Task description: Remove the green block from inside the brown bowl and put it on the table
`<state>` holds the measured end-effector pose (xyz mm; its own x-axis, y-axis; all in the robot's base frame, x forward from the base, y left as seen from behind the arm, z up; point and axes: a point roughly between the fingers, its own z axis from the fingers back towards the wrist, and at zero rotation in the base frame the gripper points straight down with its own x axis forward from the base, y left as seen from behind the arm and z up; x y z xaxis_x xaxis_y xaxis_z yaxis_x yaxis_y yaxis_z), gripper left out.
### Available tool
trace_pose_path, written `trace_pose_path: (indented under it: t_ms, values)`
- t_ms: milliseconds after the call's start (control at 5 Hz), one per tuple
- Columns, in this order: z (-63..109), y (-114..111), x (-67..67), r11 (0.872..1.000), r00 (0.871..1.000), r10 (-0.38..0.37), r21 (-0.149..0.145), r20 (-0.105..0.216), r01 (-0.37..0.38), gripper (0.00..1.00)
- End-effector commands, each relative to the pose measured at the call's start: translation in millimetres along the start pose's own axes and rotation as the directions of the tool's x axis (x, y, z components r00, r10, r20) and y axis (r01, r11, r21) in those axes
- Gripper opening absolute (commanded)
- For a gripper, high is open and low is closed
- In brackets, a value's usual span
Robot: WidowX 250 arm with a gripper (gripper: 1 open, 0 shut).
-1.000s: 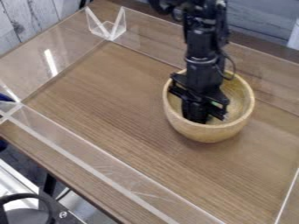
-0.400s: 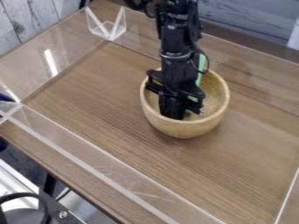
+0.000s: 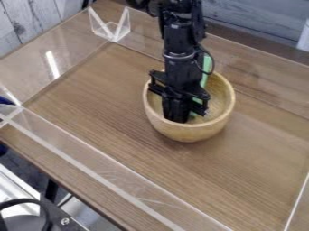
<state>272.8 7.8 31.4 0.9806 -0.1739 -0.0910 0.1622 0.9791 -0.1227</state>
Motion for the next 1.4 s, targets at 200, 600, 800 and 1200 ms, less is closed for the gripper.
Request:
trace_pose_path:
  t_ms: [200, 600, 800, 1200]
  values:
    - [17.8, -11, 12.8, 0.999, 0.997, -0.037, 0.011, 0.064, 0.037, 0.0]
    - [17.7, -16, 15.4, 0.999, 0.997, -0.049, 0.006, 0.065, 0.048, 0.0]
    - [16.5, -18, 17.1, 0.999, 0.997, -0.054, 0.004, 0.063, 0.054, 0.0]
    - [11.1, -23, 22.4, 0.997, 0.996, -0.073, 0.0, 0.052, 0.073, 0.0]
